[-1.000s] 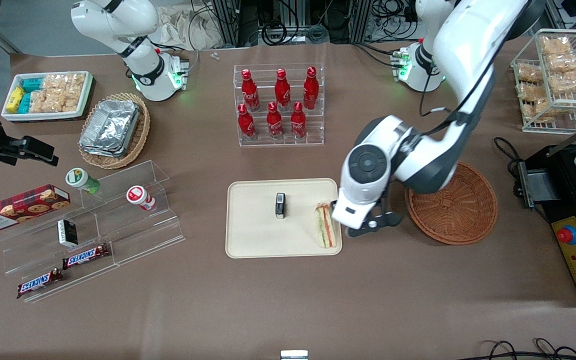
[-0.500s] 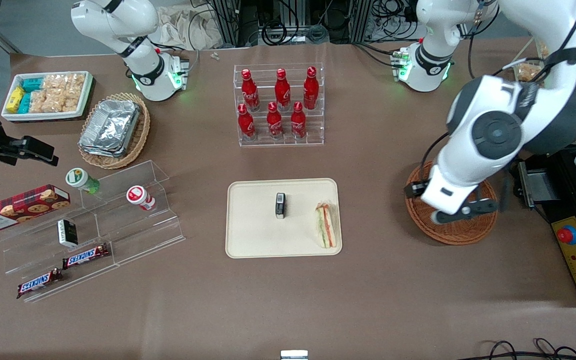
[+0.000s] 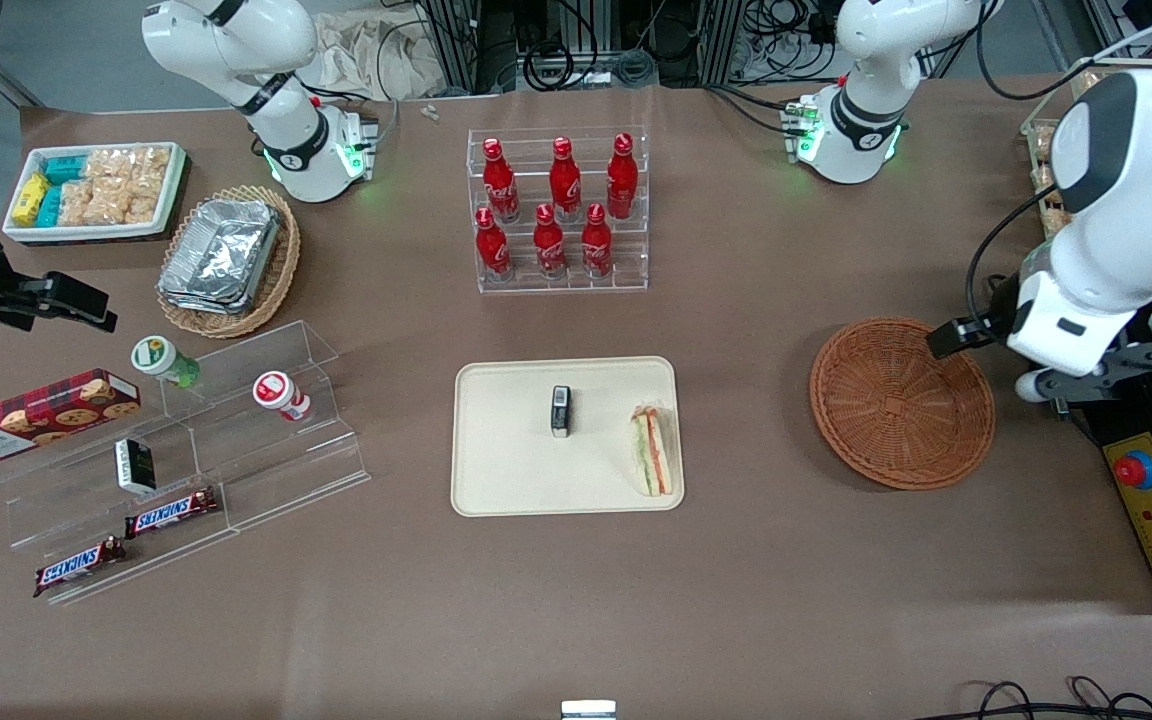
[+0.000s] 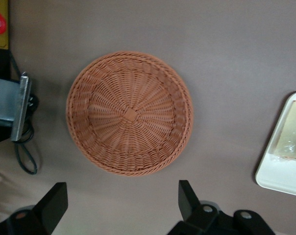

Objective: Place sandwich from basket to tray

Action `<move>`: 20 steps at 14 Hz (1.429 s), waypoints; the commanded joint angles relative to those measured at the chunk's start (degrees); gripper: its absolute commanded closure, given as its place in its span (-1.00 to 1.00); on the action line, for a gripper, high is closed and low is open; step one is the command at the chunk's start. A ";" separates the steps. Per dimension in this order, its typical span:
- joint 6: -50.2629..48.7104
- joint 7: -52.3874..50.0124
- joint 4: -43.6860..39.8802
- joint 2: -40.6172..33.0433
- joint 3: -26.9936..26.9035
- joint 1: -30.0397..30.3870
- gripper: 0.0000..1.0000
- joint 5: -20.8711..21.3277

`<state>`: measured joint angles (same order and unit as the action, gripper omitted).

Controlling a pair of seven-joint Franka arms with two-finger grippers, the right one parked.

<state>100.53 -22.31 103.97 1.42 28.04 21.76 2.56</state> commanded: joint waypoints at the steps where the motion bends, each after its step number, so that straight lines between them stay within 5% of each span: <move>1: 5.00 2.78 10.25 -8.87 0.00 1.27 -1.00 -2.11; 5: 5.73 3.67 7.06 -7.86 -0.01 1.97 -1.00 -5.72; 11: -4.64 3.32 -13.87 5.94 0.17 2.59 -1.00 -4.75; 20: -4.11 1.75 -12.49 5.88 -0.88 1.80 -1.00 0.08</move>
<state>98.09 -19.65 91.69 8.94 28.03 24.13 1.35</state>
